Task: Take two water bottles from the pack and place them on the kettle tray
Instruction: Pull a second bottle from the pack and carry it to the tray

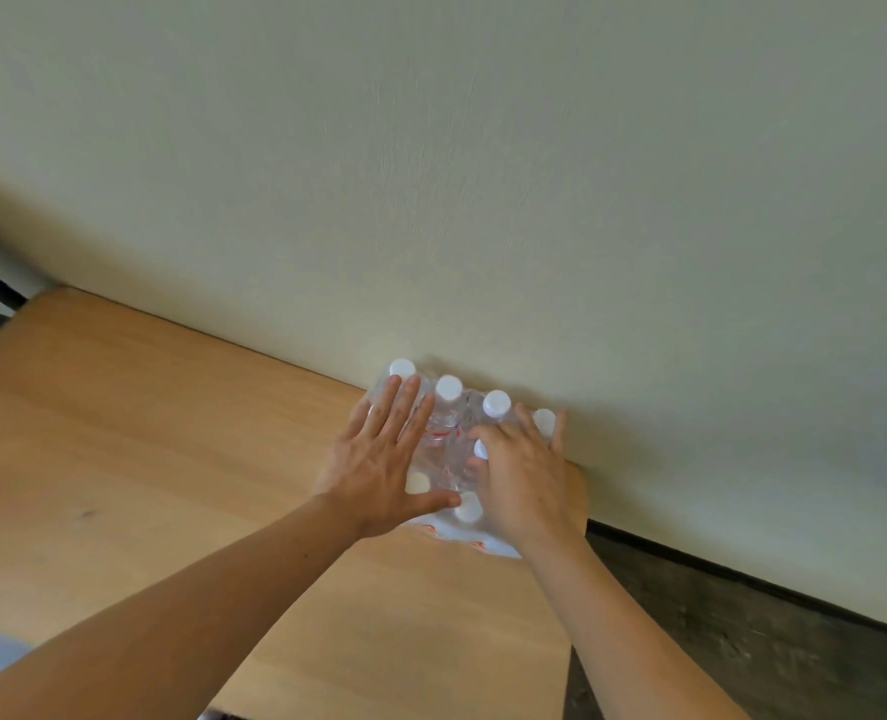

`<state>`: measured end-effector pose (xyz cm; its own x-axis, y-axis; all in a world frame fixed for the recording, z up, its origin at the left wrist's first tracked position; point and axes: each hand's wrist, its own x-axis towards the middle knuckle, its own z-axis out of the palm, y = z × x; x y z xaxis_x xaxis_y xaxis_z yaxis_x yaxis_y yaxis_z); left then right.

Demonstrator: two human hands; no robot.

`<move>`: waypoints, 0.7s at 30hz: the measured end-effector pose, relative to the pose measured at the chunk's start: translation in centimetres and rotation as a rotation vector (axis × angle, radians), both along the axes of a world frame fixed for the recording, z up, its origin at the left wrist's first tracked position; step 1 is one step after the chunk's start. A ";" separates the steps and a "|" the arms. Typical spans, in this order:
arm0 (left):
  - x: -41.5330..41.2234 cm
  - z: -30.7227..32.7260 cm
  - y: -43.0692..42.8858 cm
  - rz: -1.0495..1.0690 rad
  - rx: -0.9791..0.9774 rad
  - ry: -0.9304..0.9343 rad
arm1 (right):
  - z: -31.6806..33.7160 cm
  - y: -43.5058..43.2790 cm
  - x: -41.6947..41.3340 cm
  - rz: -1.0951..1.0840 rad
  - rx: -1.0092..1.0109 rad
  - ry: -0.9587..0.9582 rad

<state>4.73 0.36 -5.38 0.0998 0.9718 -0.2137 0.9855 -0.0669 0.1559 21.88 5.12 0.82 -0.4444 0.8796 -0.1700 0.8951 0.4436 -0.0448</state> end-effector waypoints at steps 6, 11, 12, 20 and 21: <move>-0.2 3.4 -0.1 0.009 -0.124 -0.125 | 7.4 -1.3 -0.8 -0.031 0.011 0.315; -0.5 10.3 -0.8 0.261 -0.083 -0.607 | 18.6 -3.9 -3.3 -0.046 0.116 0.561; -0.6 11.8 -0.9 0.288 -0.052 -0.701 | 20.9 -4.5 -4.1 -0.038 0.158 0.581; -6.9 23.7 -4.8 0.176 0.262 -0.835 | 34.6 -10.8 -10.8 -0.035 0.361 0.551; -8.1 24.6 -5.6 0.152 0.290 -0.800 | 35.5 -11.6 -11.6 -0.038 0.361 0.557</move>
<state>-3.34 -5.19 19.25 -0.0214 0.9921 0.1238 0.5881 -0.0877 0.8040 10.28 -6.50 36.31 -0.3479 0.8550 0.3846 0.7964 0.4860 -0.3600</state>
